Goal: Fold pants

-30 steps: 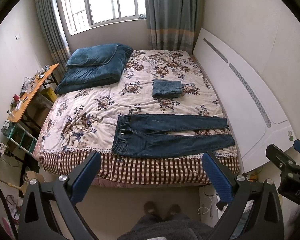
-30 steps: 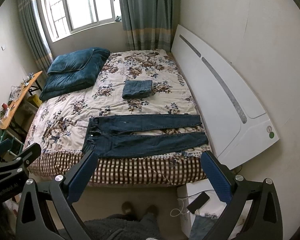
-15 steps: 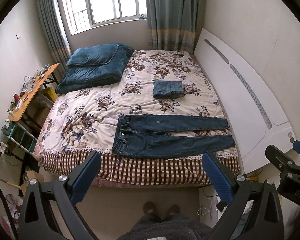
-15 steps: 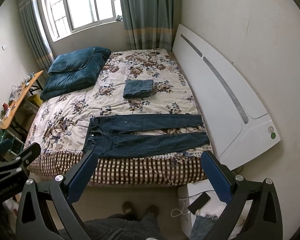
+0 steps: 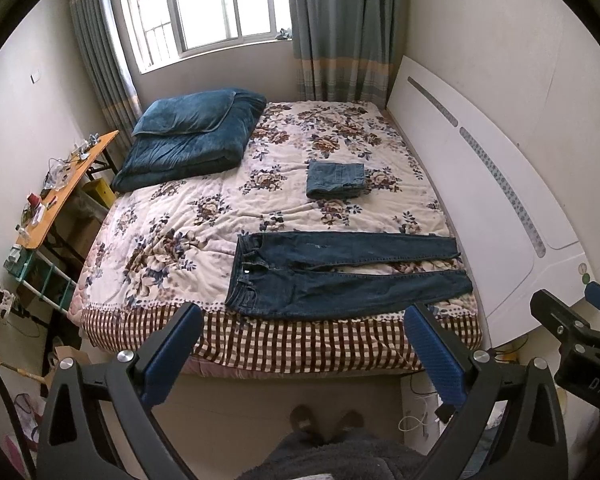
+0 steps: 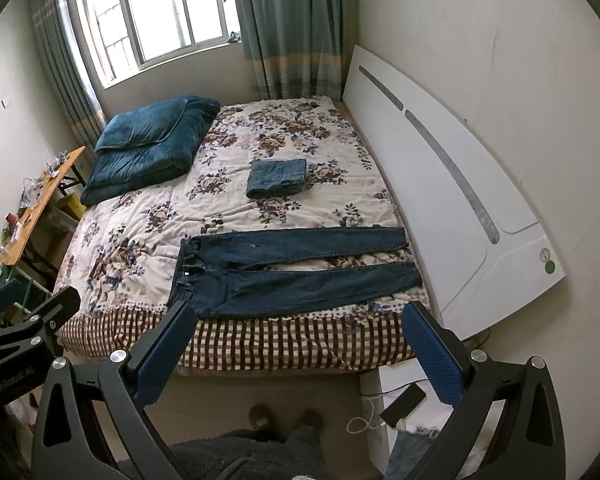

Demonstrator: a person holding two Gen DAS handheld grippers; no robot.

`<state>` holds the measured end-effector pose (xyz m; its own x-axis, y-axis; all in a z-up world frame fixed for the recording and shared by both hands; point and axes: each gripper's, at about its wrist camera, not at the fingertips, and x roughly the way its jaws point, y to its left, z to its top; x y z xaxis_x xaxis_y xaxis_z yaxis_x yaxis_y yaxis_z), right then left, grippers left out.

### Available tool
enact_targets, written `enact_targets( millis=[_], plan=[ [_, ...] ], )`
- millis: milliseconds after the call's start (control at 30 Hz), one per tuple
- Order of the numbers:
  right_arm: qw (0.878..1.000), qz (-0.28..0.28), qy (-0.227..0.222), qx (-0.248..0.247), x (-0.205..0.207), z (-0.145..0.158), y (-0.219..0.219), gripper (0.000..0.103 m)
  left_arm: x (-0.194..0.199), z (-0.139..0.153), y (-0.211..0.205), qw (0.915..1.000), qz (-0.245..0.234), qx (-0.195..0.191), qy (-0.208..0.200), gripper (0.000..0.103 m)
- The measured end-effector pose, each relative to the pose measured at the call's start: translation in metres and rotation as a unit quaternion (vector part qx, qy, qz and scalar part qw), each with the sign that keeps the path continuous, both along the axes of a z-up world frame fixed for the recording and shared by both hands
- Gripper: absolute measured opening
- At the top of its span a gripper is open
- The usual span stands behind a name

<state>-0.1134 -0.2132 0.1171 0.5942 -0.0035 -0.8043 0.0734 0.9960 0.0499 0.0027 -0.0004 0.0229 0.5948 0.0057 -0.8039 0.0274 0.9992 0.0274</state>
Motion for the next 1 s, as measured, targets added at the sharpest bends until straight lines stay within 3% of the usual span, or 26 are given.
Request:
enact_targets(
  millis=[1000],
  plan=[
    [1.000, 0.001, 0.001, 0.004, 0.0032, -0.0018, -0.0036, 0.103, 0.0045, 0.0031, 0.0005, 1.0000, 0.003, 0.002, 0.002, 0.103]
  ],
)
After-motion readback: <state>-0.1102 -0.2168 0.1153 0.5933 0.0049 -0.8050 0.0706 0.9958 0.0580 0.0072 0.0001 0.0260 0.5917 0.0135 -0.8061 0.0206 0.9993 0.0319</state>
